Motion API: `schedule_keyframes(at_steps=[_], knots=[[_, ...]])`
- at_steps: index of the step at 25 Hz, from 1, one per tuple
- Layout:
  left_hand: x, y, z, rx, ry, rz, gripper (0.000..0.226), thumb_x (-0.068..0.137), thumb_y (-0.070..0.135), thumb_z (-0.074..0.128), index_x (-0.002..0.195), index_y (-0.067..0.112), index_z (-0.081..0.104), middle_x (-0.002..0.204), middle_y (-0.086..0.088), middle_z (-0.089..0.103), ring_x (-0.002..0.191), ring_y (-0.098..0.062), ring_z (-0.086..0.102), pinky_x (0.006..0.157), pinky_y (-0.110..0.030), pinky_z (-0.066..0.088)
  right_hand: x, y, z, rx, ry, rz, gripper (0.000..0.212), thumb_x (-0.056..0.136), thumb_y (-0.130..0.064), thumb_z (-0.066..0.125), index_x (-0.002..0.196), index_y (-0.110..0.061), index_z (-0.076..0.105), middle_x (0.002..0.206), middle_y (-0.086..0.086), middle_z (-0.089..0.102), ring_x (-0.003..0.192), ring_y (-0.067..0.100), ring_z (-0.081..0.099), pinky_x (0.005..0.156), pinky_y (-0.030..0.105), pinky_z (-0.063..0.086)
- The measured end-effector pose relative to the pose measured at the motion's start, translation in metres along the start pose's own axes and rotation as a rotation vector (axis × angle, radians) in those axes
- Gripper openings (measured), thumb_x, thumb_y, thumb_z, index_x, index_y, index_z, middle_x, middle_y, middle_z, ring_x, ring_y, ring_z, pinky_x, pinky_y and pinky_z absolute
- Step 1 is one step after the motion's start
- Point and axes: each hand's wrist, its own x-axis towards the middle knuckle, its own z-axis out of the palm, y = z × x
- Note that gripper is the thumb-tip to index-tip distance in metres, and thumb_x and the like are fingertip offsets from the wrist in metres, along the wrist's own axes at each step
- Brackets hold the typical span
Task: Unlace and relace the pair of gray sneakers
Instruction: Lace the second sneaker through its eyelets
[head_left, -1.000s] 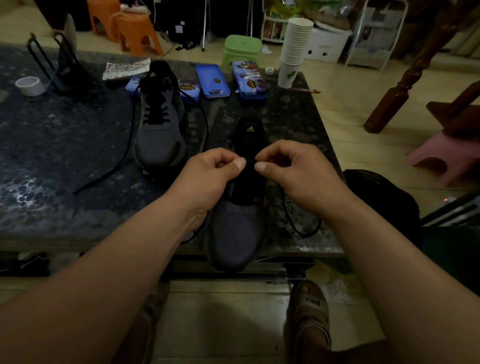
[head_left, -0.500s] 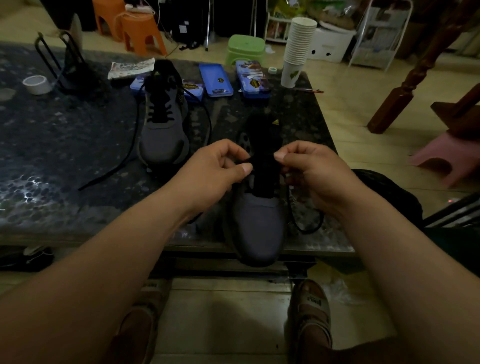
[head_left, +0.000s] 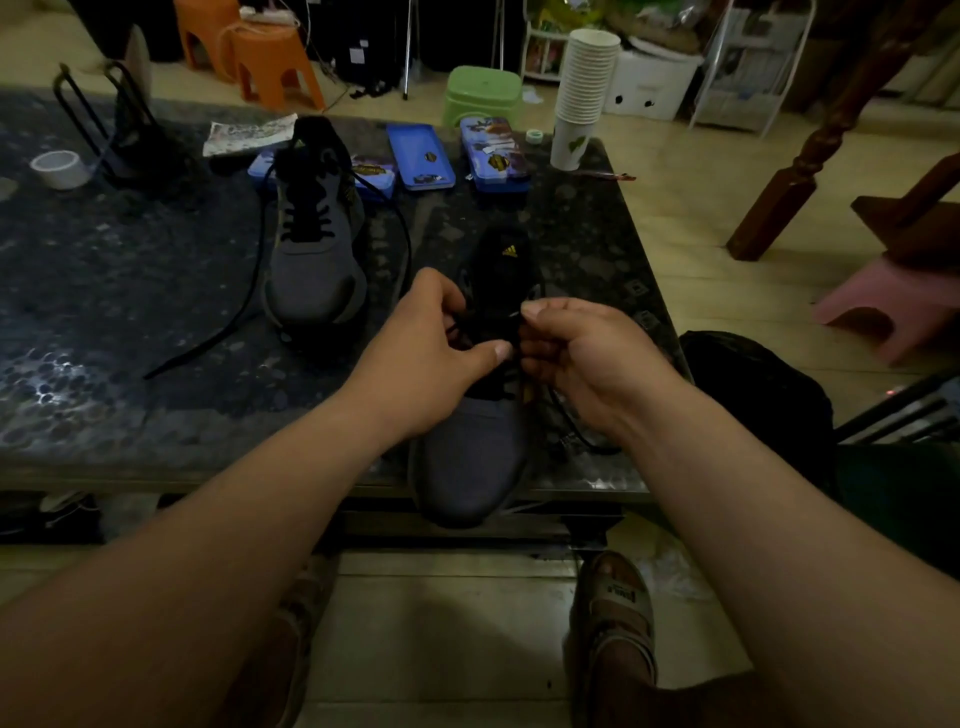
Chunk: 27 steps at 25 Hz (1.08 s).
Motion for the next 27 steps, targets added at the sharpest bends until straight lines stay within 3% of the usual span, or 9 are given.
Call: schedule_keyframes(at_steps=[4, 7, 10, 12, 15, 18, 21, 24, 27], knots=[[-0.001, -0.002, -0.005, 0.075, -0.016, -0.02, 0.048, 0.085, 0.045, 0.08, 0.113, 0.026, 0.046, 0.098, 0.008, 0.057, 0.091, -0.007, 0.058, 0.076, -0.03, 0.05, 0.008, -0.025, -0.026, 0.389, 0.164, 0.009, 0.017, 0.106, -0.015, 0.045, 0.099, -0.011, 0.06, 0.088, 0.005, 0.071, 0.083, 0.019, 0.071, 0.082, 0.033, 0.057], [0.003, -0.001, -0.017, 0.112, -0.066, -0.051, 0.036, 0.089, 0.044, 0.077, 0.106, 0.022, 0.055, 0.088, 0.005, 0.061, 0.077, -0.008, 0.059, 0.067, -0.029, 0.048, 0.002, -0.04, -0.04, 0.557, 0.148, 0.02, 0.023, 0.106, -0.018, 0.041, 0.086, -0.014, 0.052, 0.068, 0.0, 0.051, 0.056, 0.014, 0.052, 0.051, 0.024, 0.048], [0.005, 0.001, -0.028, 0.029, -0.05, -0.066, 0.016, 0.098, 0.031, 0.069, 0.094, 0.016, 0.067, 0.075, 0.001, 0.064, 0.058, -0.001, 0.054, 0.053, -0.017, 0.043, -0.009, -0.03, -0.039, -0.611, 0.055, -0.162, 0.027, 0.103, -0.044, 0.059, 0.091, -0.021, 0.066, 0.067, -0.008, 0.055, 0.054, 0.009, 0.049, 0.049, 0.023, 0.037], [0.005, 0.002, -0.029, -0.113, -0.014, -0.097, 0.018, 0.101, 0.028, 0.066, 0.091, 0.013, 0.069, 0.07, 0.002, 0.061, 0.054, -0.001, 0.05, 0.052, -0.014, 0.042, -0.011, -0.022, -0.036, -0.993, -0.094, -0.26, 0.029, 0.097, -0.048, 0.067, 0.083, -0.023, 0.073, 0.062, -0.014, 0.061, 0.053, 0.001, 0.052, 0.051, 0.017, 0.04], [0.006, 0.001, -0.028, -0.337, 0.011, -0.141, 0.023, 0.103, 0.026, 0.062, 0.087, 0.011, 0.068, 0.068, 0.001, 0.058, 0.059, -0.005, 0.052, 0.06, -0.017, 0.046, -0.009, -0.025, -0.044, -0.516, -0.049, -0.203, 0.027, 0.1, -0.034, 0.066, 0.077, -0.02, 0.068, 0.066, -0.005, 0.059, 0.055, 0.008, 0.049, 0.053, 0.024, 0.037], [0.006, 0.0, -0.023, -0.363, -0.015, -0.14, 0.023, 0.103, 0.026, 0.063, 0.085, 0.013, 0.069, 0.074, 0.001, 0.064, 0.065, -0.003, 0.057, 0.064, -0.015, 0.048, -0.011, -0.034, -0.055, 0.178, 0.059, -0.091, 0.027, 0.102, -0.021, 0.052, 0.076, -0.017, 0.055, 0.084, 0.004, 0.072, 0.083, 0.017, 0.07, 0.077, 0.031, 0.052], [0.006, 0.0, -0.022, -0.294, 0.019, -0.105, 0.018, 0.102, 0.029, 0.064, 0.094, 0.014, 0.071, 0.081, 0.006, 0.064, 0.066, 0.004, 0.055, 0.064, -0.012, 0.047, -0.014, -0.044, -0.061, 0.618, 0.09, -0.075, 0.032, 0.103, -0.023, 0.045, 0.071, -0.019, 0.045, 0.068, 0.001, 0.061, 0.076, 0.02, 0.072, 0.086, 0.037, 0.06], [0.004, -0.002, -0.021, -0.243, 0.024, -0.139, 0.023, 0.097, 0.04, 0.07, 0.108, 0.022, 0.064, 0.097, 0.007, 0.065, 0.085, -0.005, 0.061, 0.077, -0.025, 0.052, -0.012, -0.048, -0.065, 0.609, 0.165, -0.082, 0.029, 0.103, -0.029, 0.052, 0.076, -0.02, 0.048, 0.062, -0.003, 0.045, 0.053, 0.012, 0.05, 0.06, 0.027, 0.053], [-0.002, -0.008, -0.012, 0.001, -0.109, -0.122, 0.055, 0.086, 0.046, 0.08, 0.125, 0.025, 0.047, 0.108, 0.01, 0.058, 0.096, -0.003, 0.059, 0.079, -0.025, 0.048, -0.011, -0.042, -0.067, -0.098, 0.218, -0.167, 0.021, 0.102, -0.035, 0.061, 0.09, -0.019, 0.057, 0.072, -0.004, 0.053, 0.056, 0.01, 0.046, 0.05, 0.023, 0.037]])
